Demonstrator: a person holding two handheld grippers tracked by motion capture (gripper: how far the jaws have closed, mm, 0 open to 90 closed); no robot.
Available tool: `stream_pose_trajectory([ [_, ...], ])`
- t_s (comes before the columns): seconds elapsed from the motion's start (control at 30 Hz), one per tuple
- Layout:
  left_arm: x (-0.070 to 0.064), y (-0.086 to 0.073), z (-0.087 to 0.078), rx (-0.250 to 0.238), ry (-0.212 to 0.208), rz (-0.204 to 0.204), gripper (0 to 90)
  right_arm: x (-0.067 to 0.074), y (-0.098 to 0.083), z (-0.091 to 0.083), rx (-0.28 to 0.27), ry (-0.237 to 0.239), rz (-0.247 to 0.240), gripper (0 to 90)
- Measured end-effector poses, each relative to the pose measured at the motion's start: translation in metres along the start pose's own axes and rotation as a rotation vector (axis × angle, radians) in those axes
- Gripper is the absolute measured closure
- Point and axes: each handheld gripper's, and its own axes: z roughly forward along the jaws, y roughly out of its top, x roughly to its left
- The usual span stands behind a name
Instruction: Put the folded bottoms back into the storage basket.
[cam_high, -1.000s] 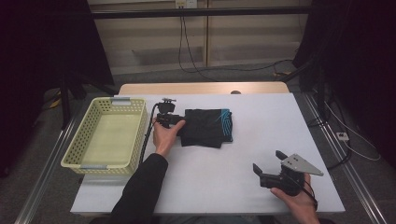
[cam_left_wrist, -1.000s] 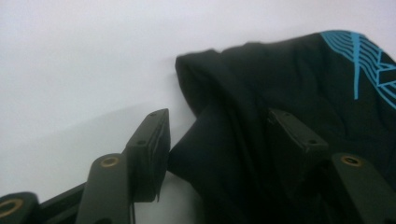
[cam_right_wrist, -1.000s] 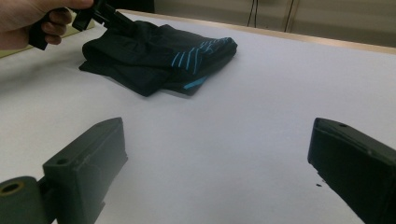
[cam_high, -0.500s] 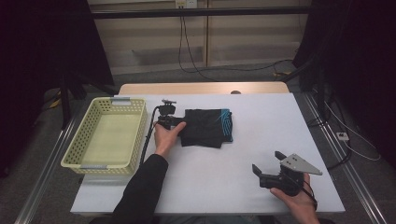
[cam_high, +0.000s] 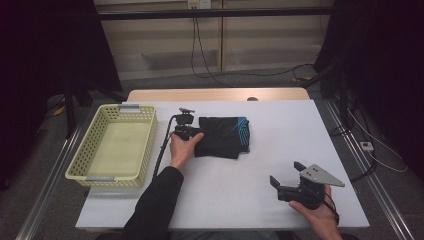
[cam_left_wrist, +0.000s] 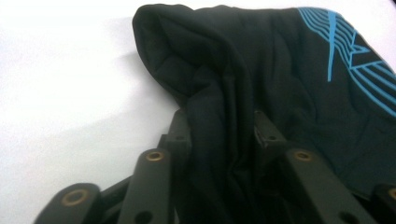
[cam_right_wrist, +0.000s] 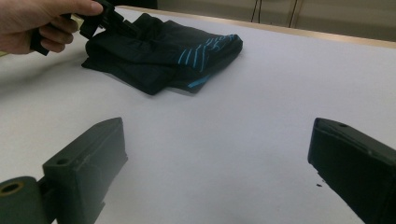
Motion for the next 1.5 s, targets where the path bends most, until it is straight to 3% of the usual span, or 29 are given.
stream_pose_trajectory([
  [0.03,-0.001,0.000,0.000,0.002,0.001,0.010,67.0,0.000,0.000,0.000,0.000,0.000,0.000,4.1],
  [0.2,0.004,-0.003,-0.001,-0.022,-0.042,-0.027,74.6,0.000,0.000,-0.001,-0.001,0.003,0.006,4.1],
  [0.53,-0.003,0.001,-0.012,-0.085,-0.055,-0.015,75.1,-0.001,0.000,-0.002,-0.003,0.001,0.010,4.1],
  [0.97,-0.016,0.011,-0.036,-0.179,-0.084,0.086,75.4,-0.001,0.000,-0.002,-0.007,-0.003,0.010,4.1],
  [1.5,-0.030,0.017,-0.063,-0.248,-0.090,0.202,75.6,-0.001,0.000,-0.002,-0.009,-0.005,0.013,4.1],
])
